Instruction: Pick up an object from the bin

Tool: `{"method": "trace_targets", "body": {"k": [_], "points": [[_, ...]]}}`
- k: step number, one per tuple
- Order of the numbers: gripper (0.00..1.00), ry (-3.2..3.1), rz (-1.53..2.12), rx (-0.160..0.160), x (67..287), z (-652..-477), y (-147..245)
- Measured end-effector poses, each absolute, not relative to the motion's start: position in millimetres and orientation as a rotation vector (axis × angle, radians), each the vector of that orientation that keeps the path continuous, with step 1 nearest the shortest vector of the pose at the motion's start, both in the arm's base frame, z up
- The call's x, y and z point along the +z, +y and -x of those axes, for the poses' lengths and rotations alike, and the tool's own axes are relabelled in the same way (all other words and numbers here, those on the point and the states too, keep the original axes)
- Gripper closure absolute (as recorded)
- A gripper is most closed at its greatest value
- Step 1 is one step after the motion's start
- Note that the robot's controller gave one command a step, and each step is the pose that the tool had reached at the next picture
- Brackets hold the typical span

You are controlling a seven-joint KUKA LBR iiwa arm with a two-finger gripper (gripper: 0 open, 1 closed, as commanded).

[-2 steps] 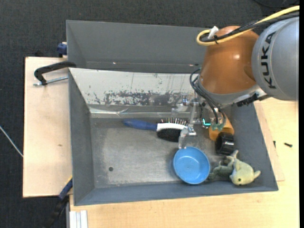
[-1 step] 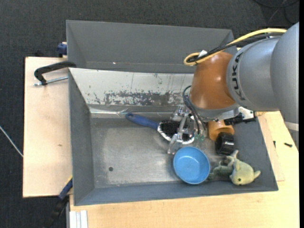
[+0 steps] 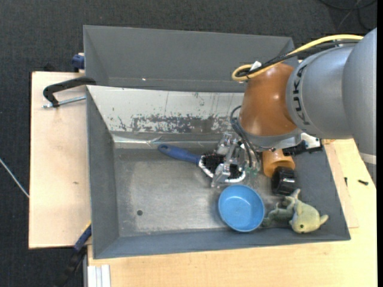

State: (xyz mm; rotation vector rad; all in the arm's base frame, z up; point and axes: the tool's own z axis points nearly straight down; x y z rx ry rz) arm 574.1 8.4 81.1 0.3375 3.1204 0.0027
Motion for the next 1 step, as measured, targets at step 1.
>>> {"method": "trace_targets", "body": {"k": [1], "points": [[1.00,3.124,-0.184,0.002,222.2,-573.7,11.6]]}}
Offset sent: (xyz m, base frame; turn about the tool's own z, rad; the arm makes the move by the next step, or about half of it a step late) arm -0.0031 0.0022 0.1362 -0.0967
